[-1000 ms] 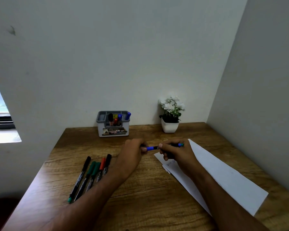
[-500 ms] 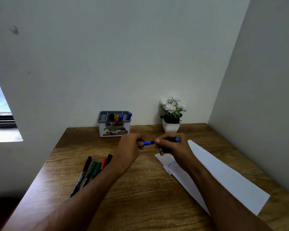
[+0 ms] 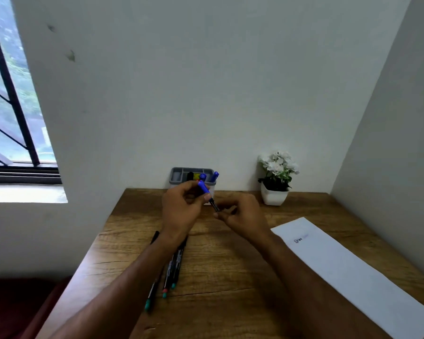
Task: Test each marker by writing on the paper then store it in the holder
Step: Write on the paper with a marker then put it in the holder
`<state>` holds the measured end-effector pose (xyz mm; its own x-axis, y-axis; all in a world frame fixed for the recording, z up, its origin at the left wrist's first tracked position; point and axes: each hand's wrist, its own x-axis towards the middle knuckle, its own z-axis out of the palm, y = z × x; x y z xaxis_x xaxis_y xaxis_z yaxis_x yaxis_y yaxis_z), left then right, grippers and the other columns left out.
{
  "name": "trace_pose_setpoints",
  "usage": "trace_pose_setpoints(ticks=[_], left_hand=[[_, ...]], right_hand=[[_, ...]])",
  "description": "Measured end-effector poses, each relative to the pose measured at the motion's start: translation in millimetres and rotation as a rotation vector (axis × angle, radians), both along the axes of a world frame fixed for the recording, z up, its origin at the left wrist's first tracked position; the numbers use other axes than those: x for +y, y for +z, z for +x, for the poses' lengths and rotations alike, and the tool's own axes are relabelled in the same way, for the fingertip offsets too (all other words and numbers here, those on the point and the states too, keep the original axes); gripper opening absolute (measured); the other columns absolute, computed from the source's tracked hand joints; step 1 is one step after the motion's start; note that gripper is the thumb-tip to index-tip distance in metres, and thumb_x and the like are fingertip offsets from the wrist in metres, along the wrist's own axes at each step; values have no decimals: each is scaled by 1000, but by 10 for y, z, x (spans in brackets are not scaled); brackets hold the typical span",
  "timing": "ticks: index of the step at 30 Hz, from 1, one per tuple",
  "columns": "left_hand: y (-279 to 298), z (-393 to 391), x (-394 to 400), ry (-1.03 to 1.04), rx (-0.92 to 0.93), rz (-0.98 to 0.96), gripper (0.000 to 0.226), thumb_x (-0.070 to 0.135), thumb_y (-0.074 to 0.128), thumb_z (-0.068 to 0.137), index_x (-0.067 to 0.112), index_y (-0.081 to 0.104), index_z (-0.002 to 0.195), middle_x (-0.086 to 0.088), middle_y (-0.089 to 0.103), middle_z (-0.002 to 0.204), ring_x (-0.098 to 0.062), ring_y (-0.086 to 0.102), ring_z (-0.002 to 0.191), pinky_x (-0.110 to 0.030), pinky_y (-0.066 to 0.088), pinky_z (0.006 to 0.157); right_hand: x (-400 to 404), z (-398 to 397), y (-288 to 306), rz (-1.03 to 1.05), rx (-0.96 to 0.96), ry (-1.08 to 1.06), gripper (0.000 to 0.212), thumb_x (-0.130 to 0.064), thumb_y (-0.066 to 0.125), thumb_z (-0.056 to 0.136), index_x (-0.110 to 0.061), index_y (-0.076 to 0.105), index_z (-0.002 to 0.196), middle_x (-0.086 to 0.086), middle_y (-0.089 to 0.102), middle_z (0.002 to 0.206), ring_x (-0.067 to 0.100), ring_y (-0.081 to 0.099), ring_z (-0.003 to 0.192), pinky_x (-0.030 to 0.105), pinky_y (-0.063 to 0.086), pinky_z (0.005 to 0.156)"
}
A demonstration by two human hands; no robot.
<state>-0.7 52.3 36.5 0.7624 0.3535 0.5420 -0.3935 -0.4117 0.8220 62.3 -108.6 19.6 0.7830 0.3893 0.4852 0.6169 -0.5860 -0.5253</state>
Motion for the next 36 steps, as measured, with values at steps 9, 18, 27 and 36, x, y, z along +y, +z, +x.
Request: trace_pose_setpoints(ticks=[9, 18, 27, 36], left_hand=[[67, -78, 394, 227, -175, 275, 32, -4, 71, 80, 12, 71, 108, 2, 72, 98, -2, 66, 88, -7, 48, 79], [181, 199, 705, 341, -267, 309, 28, -8, 63, 85, 7, 71, 106, -2, 72, 101, -7, 66, 94, -9, 48, 84], [41, 575, 786, 300, -140, 358, 26, -5, 65, 85, 9, 71, 106, -1, 71, 97, -3, 62, 85, -3, 46, 75], [-165, 749, 863, 253, 30, 443, 19, 1, 67, 85, 13, 71, 99, 0, 71, 94, -6, 63, 82, -4, 42, 62]], right_hand=[[828, 23, 225, -46, -72, 3, 19, -22, 73, 91, -17, 78, 108, 1, 78, 97, 7, 66, 78, 14, 52, 74], [1127, 154, 352, 39, -76, -11, 20, -13, 63, 97, -12, 74, 114, 5, 76, 107, 15, 70, 96, 9, 45, 74], [998, 193, 146, -2, -51, -44, 25, -15, 67, 95, -16, 73, 120, 2, 75, 117, 13, 70, 102, 22, 56, 88], [950, 221, 41, -37, -6, -32, 28, -16, 67, 96, -15, 71, 124, 2, 73, 121, 12, 68, 103, 26, 56, 92]])
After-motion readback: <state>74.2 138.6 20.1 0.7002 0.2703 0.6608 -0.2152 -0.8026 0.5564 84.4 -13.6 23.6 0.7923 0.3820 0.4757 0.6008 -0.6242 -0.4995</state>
